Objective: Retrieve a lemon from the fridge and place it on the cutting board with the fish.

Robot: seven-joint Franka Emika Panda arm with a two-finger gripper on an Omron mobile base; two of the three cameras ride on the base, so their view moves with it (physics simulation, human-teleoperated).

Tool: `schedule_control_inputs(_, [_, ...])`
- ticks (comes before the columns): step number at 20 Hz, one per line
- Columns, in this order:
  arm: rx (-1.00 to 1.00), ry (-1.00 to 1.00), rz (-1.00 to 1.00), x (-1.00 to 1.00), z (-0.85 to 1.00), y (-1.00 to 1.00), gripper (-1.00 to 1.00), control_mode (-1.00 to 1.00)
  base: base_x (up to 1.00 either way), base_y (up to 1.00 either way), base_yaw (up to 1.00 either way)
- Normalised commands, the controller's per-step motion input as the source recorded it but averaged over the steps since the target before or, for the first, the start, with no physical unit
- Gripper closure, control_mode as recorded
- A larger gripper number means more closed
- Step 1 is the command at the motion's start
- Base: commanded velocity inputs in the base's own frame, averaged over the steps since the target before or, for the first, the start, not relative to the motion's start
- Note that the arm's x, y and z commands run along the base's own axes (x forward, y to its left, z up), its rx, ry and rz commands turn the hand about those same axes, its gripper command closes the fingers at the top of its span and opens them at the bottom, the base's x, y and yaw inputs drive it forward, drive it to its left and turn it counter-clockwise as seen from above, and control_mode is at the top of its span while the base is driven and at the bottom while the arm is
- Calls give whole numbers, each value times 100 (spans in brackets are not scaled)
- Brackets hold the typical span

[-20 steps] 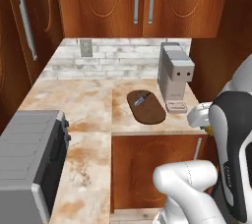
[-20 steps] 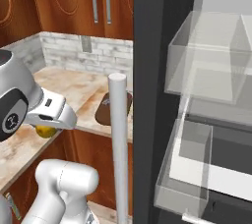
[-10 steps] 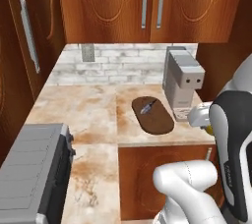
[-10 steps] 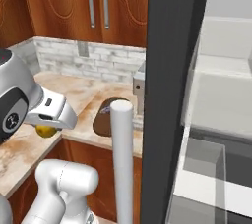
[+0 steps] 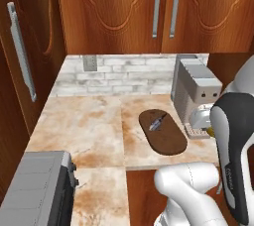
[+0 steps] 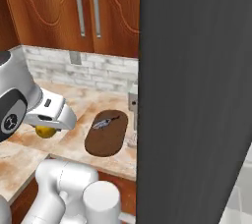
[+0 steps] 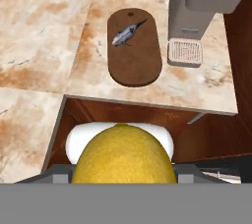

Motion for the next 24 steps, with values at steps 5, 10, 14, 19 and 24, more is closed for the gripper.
schedule_control_inputs(5, [0, 0, 0, 0, 0, 0, 100, 100, 33, 0, 0])
schedule_control_inputs(10, [0, 0, 0, 0, 0, 0, 100, 100, 0, 0, 0])
schedule_control_inputs(14, [0, 0, 0, 0, 0, 0, 100, 100, 0, 0, 0])
schedule_control_inputs(19, [0, 0, 0, 11, -7, 0, 100, -100, 0, 0, 0])
schedule_control_inputs(24, [0, 4, 0, 42, -40, 0, 100, -100, 0, 0, 0])
